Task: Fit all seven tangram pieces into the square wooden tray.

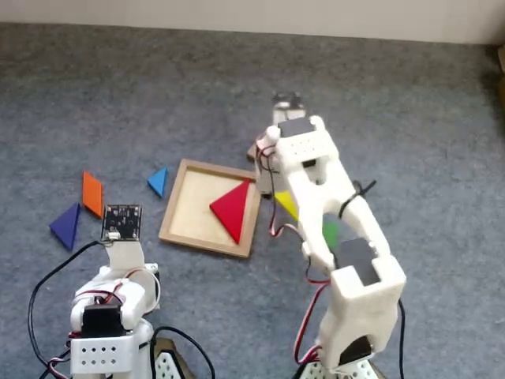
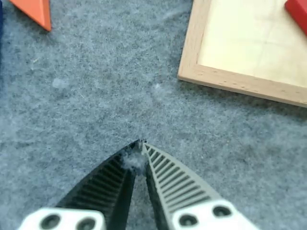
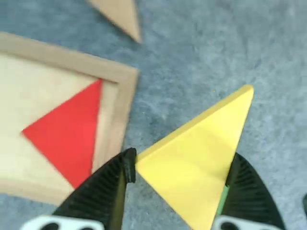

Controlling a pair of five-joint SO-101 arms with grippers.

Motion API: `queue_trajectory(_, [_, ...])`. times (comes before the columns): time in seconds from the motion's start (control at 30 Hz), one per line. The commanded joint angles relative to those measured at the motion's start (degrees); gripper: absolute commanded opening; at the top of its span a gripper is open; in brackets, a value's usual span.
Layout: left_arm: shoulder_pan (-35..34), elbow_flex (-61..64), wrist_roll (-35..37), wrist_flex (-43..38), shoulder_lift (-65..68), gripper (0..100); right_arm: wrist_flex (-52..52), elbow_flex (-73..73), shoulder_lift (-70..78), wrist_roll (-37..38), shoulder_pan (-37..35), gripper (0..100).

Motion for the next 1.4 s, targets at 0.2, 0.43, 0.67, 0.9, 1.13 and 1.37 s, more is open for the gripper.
queue_trajectory(0.2, [-0.66,1.1,-0.26,0.26,-2.68,0,-5.85,-2.07,-5.49,30.15,-9.1,20.9])
queue_trajectory(0.43, [-0.66,1.1,-0.26,0.26,-2.68,0,-19.74,-1.8,-5.41,42.99,-14.29,20.9])
queue_trajectory(0.67, [-0.66,1.1,-0.26,0.26,-2.68,0,-33.36,0.84,-1.89,48.88,-18.33,20.9])
queue_trajectory(0.9, [-0.66,1.1,-0.26,0.26,-2.68,0,-36.44,1.1,6.73,53.71,-19.12,20.9])
queue_trajectory(1.13, [-0.66,1.1,-0.26,0.26,-2.68,0,-36.18,1.36,7.87,53.63,-19.03,20.9])
queue_trajectory(1.37, [-0.66,1.1,-0.26,0.26,-2.68,0,-32.4,1.27,7.96,53.71,-18.95,20.9])
